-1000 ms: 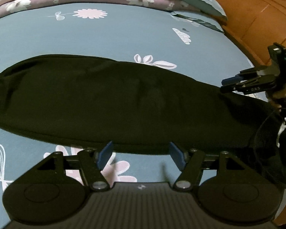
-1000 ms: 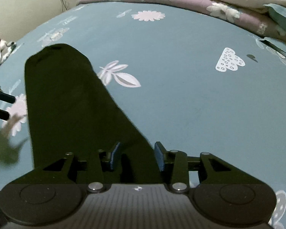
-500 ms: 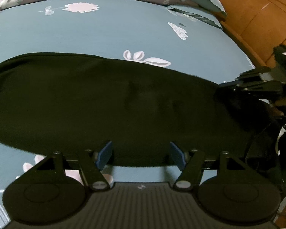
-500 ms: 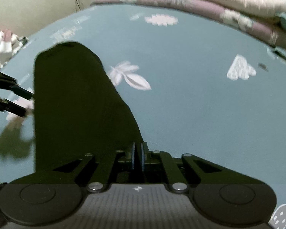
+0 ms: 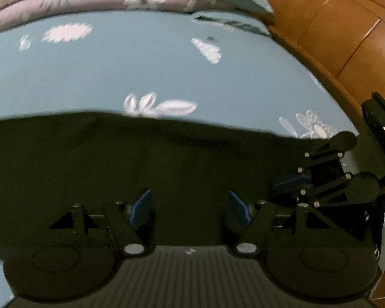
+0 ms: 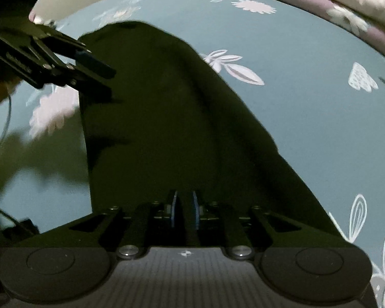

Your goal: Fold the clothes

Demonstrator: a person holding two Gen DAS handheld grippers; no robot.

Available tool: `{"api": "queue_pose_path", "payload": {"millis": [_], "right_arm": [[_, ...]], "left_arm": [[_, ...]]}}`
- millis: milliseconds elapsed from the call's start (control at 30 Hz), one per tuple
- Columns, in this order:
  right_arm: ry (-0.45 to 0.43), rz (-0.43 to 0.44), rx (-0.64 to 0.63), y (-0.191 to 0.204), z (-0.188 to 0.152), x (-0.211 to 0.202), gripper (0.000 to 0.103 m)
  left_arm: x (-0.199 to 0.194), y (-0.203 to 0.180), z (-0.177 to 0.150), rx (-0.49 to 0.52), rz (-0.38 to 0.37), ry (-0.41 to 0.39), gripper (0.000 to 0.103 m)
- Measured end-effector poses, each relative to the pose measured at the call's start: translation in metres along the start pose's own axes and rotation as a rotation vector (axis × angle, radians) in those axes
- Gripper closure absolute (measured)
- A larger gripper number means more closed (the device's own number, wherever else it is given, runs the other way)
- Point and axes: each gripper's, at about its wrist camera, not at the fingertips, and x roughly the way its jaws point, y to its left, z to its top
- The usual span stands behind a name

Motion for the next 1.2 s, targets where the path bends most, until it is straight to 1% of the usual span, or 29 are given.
{"api": "queue_pose_path", "payload": {"millis": [100,167,267,300,333,500,600,667,767,833,900,933,1033,1133,1200], "right_arm": [[-0.045,-0.036,-0.009,-0.008,0.006,-0.020,0.088],[-0.083,-0.080,0.005,-0.021,0.012,-0.033,0.087],[-0.127,-0.136,0.081,-0.054,0.016,-0.048,0.086],[-0.128,-0.153,0.102,-0.065,0.015,-0.051,0.086],[-0.119,-0.173,0.120,-0.076,0.014,-0.051,0.086],[-0.056,-0.169,0.191,-0.106,-0.002,-0.046,0.086],[-0.024,-0.155,0.163,-0.095,-0.011,-0.042,0.086],[-0.009,-0.153,0.131,-0.081,-0.016,-0.040,0.086],[-0.007,-0.140,0.134,-0.072,-0.021,-0.038,0.086],[-0.006,-0.132,0.138,-0.067,-0.024,-0.037,0.086],[-0.005,-0.123,0.142,-0.061,-0.027,-0.035,0.086],[-0.005,-0.119,0.144,-0.058,-0.029,-0.034,0.084],[-0.004,-0.106,0.151,-0.050,-0.034,-0.032,0.082],[-0.007,-0.106,0.157,-0.043,-0.037,-0.035,0.082],[-0.016,-0.103,0.163,-0.040,-0.039,-0.039,0.082]], "left_arm": [[0.012,-0.001,0.009,0.003,-0.033,-0.020,0.036],[0.026,-0.001,0.008,-0.011,-0.031,0.011,0.036],[0.045,-0.001,-0.001,-0.035,-0.034,0.069,0.036],[0.049,0.000,-0.005,-0.046,-0.041,0.089,0.036],[0.049,0.000,-0.010,-0.043,-0.037,0.089,0.036],[0.047,-0.003,-0.019,0.006,-0.019,0.096,0.035],[0.046,-0.002,-0.016,-0.004,-0.016,0.095,0.035],[0.043,-0.003,-0.011,-0.021,-0.015,0.087,0.037],[0.033,-0.012,0.008,0.002,-0.080,0.005,0.037],[0.029,-0.023,0.026,0.050,-0.137,-0.039,0.036],[0.032,-0.037,0.042,0.127,-0.185,-0.062,0.035],[0.036,-0.045,0.049,0.172,-0.195,-0.072,0.035],[0.052,-0.066,0.067,0.298,-0.232,-0.101,0.035],[0.080,-0.081,0.085,0.390,-0.265,-0.088,0.035],[0.102,-0.084,0.095,0.411,-0.300,-0.020,0.035]]}}
